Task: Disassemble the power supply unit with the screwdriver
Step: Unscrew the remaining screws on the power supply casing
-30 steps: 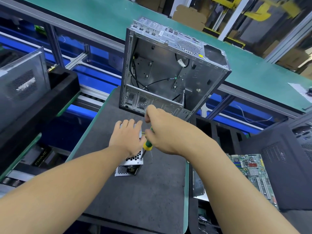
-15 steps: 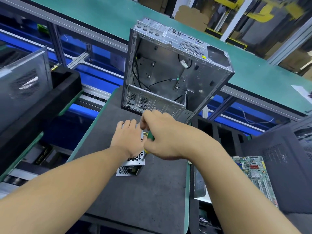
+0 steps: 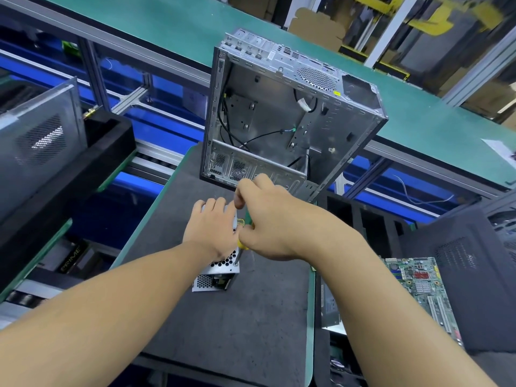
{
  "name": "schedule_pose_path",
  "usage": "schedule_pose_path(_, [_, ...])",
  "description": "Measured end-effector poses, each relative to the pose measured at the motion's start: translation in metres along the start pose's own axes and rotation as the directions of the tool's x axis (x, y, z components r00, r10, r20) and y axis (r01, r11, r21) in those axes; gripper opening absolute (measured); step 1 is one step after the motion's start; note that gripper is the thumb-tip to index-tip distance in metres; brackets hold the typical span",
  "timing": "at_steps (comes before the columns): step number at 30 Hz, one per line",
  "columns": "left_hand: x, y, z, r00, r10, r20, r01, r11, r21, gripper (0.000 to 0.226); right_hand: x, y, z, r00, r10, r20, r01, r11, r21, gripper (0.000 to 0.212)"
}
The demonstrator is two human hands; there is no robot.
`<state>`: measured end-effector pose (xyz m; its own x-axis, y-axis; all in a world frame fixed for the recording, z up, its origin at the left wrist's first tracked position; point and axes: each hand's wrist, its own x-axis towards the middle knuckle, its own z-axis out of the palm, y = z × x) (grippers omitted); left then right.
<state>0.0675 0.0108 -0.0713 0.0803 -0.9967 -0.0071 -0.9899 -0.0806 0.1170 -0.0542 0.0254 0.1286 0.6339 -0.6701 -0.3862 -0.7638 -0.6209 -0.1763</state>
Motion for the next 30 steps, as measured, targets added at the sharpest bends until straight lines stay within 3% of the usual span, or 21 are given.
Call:
schedule_pose_path(6, [-0.0005, 0.0013, -0.0013, 1.000, -0.018, -0.022, 0.017, 0.998, -0.056, 0.052, 0.0041, 0.0017, 0.0051, 0.989, 0.082, -0.120, -0.089, 0.995, -0.054, 0.027])
schedule_pose_path(9, [0.0007, 0.0005, 0.0037, 0.999, -0.021, -0.041, 0.019, 0.999, -0.049, 0.040, 0.0064, 0.0059, 0.0030, 0.995, 0.028, -0.093, -0.029, 1.000, -0.005, 0.008])
schedule_pose_path(13, [0.0005, -0.0005, 0.0047, 0.999, -0.013, -0.034, 0.012, 0.999, -0.029, 0.042, 0.0037, 0.0073, 0.0000, 1.000, 0.011, -0.022, -0.009, 0.998, 0.068, 0.018])
schedule_pose_path(18, [0.0018, 0.0003, 0.0041, 1.000, -0.013, -0.020, 0.013, 0.999, -0.039, 0.044, 0.0042, 0.0035, 0.0045, 0.986, 0.111, -0.122, -0.120, 0.990, -0.075, 0.029])
schedule_pose_path(23, [0.0001, -0.0008, 0.0028, 0.999, -0.020, -0.046, 0.017, 0.998, -0.061, 0.040, 0.0062, 0.0014, 0.0042, 0.995, 0.008, -0.098, -0.014, 0.998, -0.061, 0.010])
schedule_pose_path(27, [0.0004, -0.0015, 0.0027, 1.000, 0.001, -0.026, -0.002, 0.999, -0.040, 0.043, 0.0021, 0.0007, -0.0023, 1.000, -0.003, 0.013, 0.003, 1.000, 0.015, 0.020])
schedule_pose_path(30, [0.0008, -0.0023, 0.0052, 0.999, 0.002, -0.039, -0.004, 0.999, -0.045, 0.052, 0.0017, -0.0002, 0.0013, 0.996, 0.066, -0.054, -0.071, 0.993, -0.097, 0.022])
